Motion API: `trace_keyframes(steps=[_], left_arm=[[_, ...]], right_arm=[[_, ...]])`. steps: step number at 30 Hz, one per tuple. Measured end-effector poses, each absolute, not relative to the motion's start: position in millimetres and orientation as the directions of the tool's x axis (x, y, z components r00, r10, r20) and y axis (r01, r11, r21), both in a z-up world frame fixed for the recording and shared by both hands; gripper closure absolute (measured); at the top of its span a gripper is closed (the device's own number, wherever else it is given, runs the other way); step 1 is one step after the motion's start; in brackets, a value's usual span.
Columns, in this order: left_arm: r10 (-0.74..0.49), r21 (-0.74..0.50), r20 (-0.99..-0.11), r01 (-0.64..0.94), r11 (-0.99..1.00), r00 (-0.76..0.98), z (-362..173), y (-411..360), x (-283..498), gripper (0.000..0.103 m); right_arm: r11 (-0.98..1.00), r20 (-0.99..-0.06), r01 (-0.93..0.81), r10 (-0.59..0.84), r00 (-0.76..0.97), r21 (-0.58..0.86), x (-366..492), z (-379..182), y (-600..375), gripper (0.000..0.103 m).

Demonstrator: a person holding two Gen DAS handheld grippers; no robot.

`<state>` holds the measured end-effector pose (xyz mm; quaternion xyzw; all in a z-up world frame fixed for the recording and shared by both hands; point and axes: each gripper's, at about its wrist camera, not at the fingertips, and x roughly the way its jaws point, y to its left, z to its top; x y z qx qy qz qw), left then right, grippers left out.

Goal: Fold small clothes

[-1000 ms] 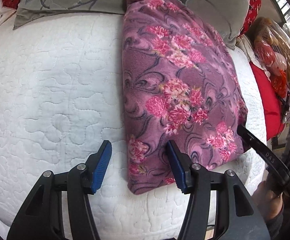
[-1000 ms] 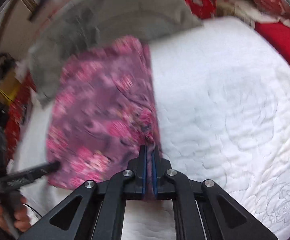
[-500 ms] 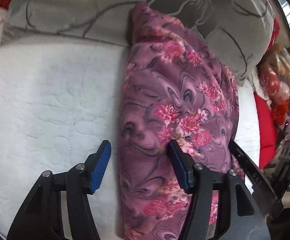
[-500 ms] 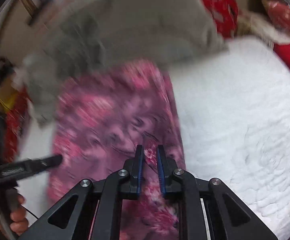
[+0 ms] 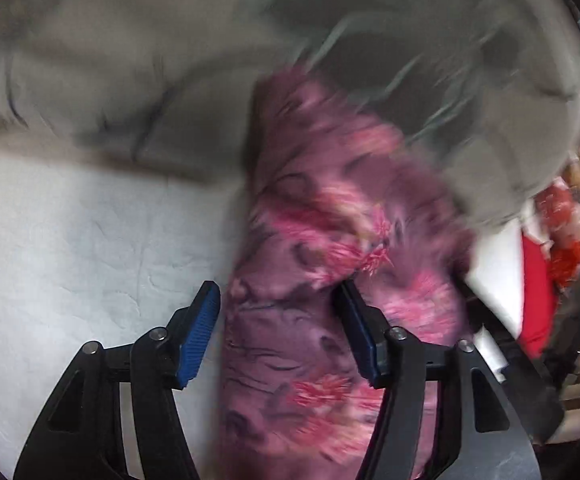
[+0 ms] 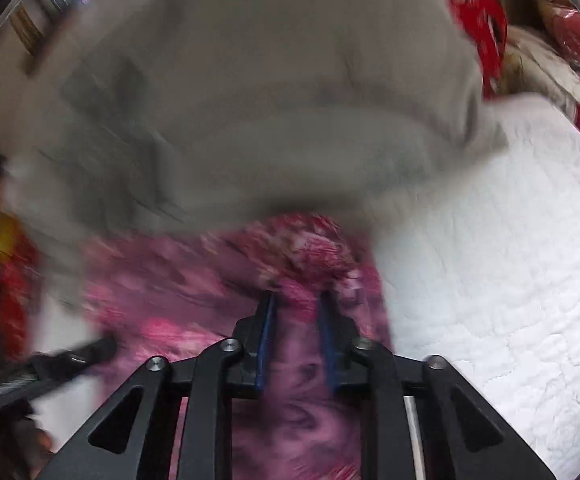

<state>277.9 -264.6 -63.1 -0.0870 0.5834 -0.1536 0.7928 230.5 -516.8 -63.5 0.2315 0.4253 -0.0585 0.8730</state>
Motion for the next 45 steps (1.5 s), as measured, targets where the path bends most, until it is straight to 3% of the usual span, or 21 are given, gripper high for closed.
trace_keyframes(steps=[4,7,9,11,13,15,17,19,22,23,26,27,30,32,35,36,37,39,40,45], left_arm=[[-0.4,-0.372,-0.881,0.153,0.916,0.252,-53,-251,273,0.04],[-0.49,-0.46,-0.836,0.169,0.871,0.249,-45,-225,247,0.04],[-0.546,-0.522,-0.805,0.158,0.838,0.232,-52,-209,229,0.04],[-0.608,-0.597,-0.774,0.116,0.794,0.18,-72,-205,208,0.04],[-0.604,-0.592,-0.772,0.122,0.797,0.199,-74,-210,198,0.04],[-0.591,-0.568,-0.783,0.16,0.807,0.196,-69,-220,196,0.04],[-0.536,-0.511,-0.821,0.165,0.843,0.196,-70,-226,195,0.045],[-0.538,-0.521,-0.823,0.134,0.843,0.181,-71,-223,198,0.048],[-0.57,-0.56,-0.803,0.105,0.822,0.176,-64,-208,189,0.048],[-0.576,-0.567,-0.796,0.105,0.817,0.186,-61,-202,187,0.048],[-0.62,-0.618,-0.765,0.07,0.783,0.173,-67,-192,188,0.048],[-0.638,-0.639,-0.754,0.049,0.768,0.159,-72,-193,190,0.047],[-0.667,-0.672,-0.735,0.007,0.741,0.12,-84,-214,194,0.041],[-0.667,-0.67,-0.735,0.022,0.742,0.124,-83,-225,196,0.031],[-0.64,-0.643,-0.754,0.039,0.765,0.149,-78,-230,196,0.031],[-0.628,-0.63,-0.762,0.047,0.775,0.159,-76,-230,195,0.036],[-0.589,-0.586,-0.789,0.073,0.807,0.172,-73,-231,195,0.057],[-0.542,-0.523,-0.819,0.145,0.84,0.186,-65,-236,193,0.068],[-0.53,-0.503,-0.823,0.172,0.847,0.204,-59,-238,190,0.075],[-0.463,-0.402,-0.834,0.245,0.882,0.301,-34,-242,171,0.078]], right_arm=[[0.87,-0.753,0.306,0.106,0.649,0.386,232,-55,-523,0.087],[0.87,-0.731,0.279,0.126,0.671,0.406,208,-43,-530,0.078],[0.857,-0.709,0.242,0.184,0.681,0.454,185,-44,-535,0.053],[0.841,-0.709,0.249,0.205,0.674,0.48,168,-55,-538,0.042],[0.814,-0.729,0.25,0.277,0.626,0.524,160,-74,-535,0.048],[0.814,-0.688,0.213,0.281,0.669,0.54,148,-70,-527,0.089],[0.846,-0.675,0.196,0.234,0.7,0.496,140,-59,-519,0.089],[0.867,-0.738,0.237,0.198,0.645,0.439,145,-67,-514,0.089],[0.851,-0.736,0.262,0.193,0.648,0.455,138,-59,-522,0.081],[0.837,-0.722,0.266,0.202,0.662,0.478,133,-54,-526,0.077],[0.796,-0.689,0.269,0.237,0.685,0.542,122,-51,-540,0.047],[0.79,-0.685,0.276,0.234,0.69,0.547,121,-53,-545,0.045],[0.756,-0.678,0.27,0.294,0.674,0.596,121,-65,-556,0.045],[0.708,-0.657,0.24,0.4,0.638,0.664,129,-81,-549,0.044],[0.72,-0.633,0.204,0.395,0.666,0.663,139,-81,-535,0.043],[0.717,-0.636,0.214,0.39,0.666,0.663,142,-80,-532,0.047],[0.724,-0.646,0.229,0.37,0.668,0.651,144,-79,-530,0.05],[0.773,-0.671,0.224,0.322,0.668,0.594,146,-72,-521,0.07],[0.814,-0.684,0.206,0.287,0.671,0.544,145,-65,-512,0.073],[0.942,-0.703,0.141,0.123,0.701,0.305,131,-27,-470,0.078]])
